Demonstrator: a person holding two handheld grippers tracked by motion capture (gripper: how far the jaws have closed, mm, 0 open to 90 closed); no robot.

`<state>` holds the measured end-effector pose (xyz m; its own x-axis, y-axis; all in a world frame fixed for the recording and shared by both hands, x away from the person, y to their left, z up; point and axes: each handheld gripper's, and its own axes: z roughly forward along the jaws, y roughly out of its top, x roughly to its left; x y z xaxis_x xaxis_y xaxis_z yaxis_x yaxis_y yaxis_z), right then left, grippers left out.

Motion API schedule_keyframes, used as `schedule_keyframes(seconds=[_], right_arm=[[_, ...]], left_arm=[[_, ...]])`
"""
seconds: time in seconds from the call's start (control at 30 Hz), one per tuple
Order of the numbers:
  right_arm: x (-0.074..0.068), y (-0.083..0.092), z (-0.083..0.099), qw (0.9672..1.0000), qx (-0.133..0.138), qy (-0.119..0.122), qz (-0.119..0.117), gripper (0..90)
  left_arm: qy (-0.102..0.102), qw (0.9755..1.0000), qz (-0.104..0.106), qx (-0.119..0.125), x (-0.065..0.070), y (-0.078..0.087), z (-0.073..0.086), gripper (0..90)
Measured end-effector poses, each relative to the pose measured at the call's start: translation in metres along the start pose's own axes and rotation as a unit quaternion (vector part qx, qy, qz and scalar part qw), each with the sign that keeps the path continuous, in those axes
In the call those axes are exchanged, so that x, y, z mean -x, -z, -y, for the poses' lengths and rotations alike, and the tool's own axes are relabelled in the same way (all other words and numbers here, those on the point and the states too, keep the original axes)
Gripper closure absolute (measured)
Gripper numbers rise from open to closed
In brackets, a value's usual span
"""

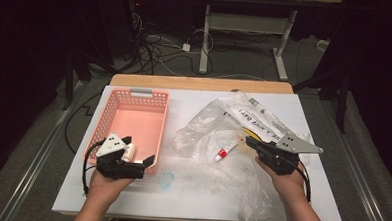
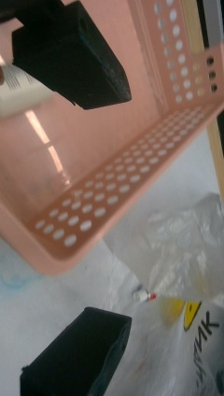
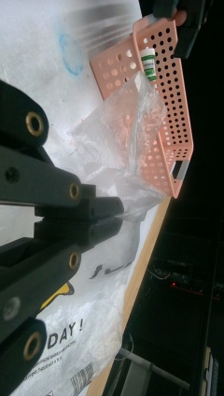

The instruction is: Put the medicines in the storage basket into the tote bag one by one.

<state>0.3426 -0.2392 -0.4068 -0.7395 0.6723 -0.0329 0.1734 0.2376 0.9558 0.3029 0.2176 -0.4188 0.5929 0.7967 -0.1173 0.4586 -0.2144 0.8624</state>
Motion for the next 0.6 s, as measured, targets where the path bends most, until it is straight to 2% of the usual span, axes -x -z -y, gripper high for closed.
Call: schedule_keyframes(seconds=[0.3,0.43,0.57,0.6], right_arm=[[-0.001,-0.001,0.0,1.0,-0.001,-0.003,-0.002,90.0],[-0.001,-0.001,0.001,1.0,-0.001,-0.004,-0.002,90.0],[-0.001,-0.001,0.001,1.0,-0.001,-0.005,-0.002,90.0],[0.0,0.0,0.001,1.0,0.001,-0.006,-0.002,90.0]], left_arm=[[0.023,0.9983,-0.052,-0.01,-0.032,0.017,0.006,0.0],[0.033,0.9972,-0.064,-0.022,-0.044,0.02,0.01,0.0],[0.035,0.9961,-0.075,-0.03,-0.05,0.022,0.012,0.0],[0.035,0.9954,-0.083,-0.032,-0.053,0.024,0.013,0.0]])
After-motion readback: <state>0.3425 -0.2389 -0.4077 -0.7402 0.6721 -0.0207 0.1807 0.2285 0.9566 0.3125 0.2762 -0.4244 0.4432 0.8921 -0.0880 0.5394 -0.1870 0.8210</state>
